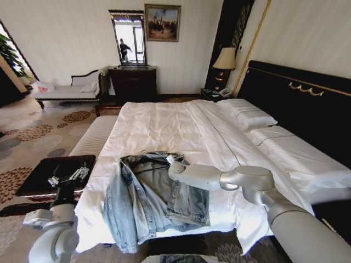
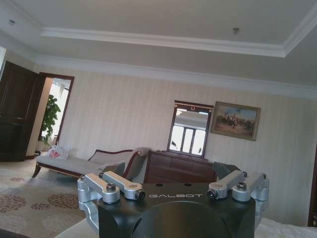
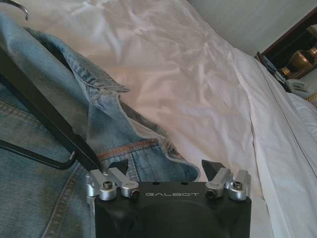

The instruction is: Pick up the clothes from the bed and hang them on the clothes hanger.

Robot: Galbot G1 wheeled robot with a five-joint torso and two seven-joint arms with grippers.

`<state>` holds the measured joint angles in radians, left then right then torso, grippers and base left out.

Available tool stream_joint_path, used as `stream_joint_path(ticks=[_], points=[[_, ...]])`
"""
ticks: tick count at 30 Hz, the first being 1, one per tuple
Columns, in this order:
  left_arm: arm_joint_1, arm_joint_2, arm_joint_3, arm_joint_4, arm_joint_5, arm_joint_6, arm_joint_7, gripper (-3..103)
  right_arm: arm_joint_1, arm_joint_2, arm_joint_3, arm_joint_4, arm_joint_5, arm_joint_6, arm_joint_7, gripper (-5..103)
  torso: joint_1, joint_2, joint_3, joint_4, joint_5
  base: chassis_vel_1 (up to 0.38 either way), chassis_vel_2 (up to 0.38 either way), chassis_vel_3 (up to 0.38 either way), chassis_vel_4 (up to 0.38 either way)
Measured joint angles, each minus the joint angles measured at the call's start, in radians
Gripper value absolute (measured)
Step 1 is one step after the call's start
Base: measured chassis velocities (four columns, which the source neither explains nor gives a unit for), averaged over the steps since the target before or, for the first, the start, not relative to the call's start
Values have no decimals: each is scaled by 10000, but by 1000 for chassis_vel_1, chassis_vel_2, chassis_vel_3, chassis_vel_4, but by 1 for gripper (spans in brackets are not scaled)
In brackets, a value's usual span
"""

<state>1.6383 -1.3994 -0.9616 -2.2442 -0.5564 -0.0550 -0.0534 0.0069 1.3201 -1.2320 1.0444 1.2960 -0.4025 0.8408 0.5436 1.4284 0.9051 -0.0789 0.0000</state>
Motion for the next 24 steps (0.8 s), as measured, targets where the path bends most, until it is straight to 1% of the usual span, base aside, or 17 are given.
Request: stream_joint_path(ticks=[1,3,8,10,14,15,16,17,18,19,22,24], points=[[0,0,0,-3,-1,-1,0,100,-23,19,8,-112,-13,-20,9,79,0,0,0,0,0,0,0,0,0],[-1,0,0,-4,-2,-1,0,100,-36,29,21,-167,-19,-23,10,79,0,0,0,0,0,0,0,0,0],[-36,-8,44,-3,-1,-1,0,100,-108,40,184,-300,2,-25,35,51,0,0,0,0,1,0,0,0,0],[-46,-7,50,-2,0,-1,0,100,-108,34,193,-297,-1,-23,35,51,1,0,0,0,0,0,0,0,0],[-101,-1,79,5,2,31,-6,100,-88,1,272,-223,-35,19,46,30,1,0,0,0,0,0,0,0,0],[-101,-1,79,5,2,31,-6,100,-88,1,272,-223,-35,19,46,30,1,0,0,0,0,0,0,0,0],[-108,2,85,5,3,37,-6,100,-58,-19,285,-182,-47,29,59,24,1,0,0,0,0,0,0,0,0],[-113,5,92,5,4,43,-8,100,-22,-46,300,-132,-56,35,75,24,1,0,0,0,0,0,0,0,0],[-119,10,96,8,4,49,-8,100,10,-79,314,-68,-60,40,102,19,1,-1,0,0,0,0,0,0,0],[-119,10,96,8,4,49,-8,100,10,-79,314,-68,-60,40,102,19,1,-1,0,0,0,0,0,0,0],[-144,32,102,21,6,62,-12,100,86,-217,350,285,-53,46,240,3,1,0,0,0,0,0,0,0,0],[-163,56,103,36,6,67,-16,100,173,-388,371,793,-15,45,402,2,0,0,0,0,1,0,0,0,0]])
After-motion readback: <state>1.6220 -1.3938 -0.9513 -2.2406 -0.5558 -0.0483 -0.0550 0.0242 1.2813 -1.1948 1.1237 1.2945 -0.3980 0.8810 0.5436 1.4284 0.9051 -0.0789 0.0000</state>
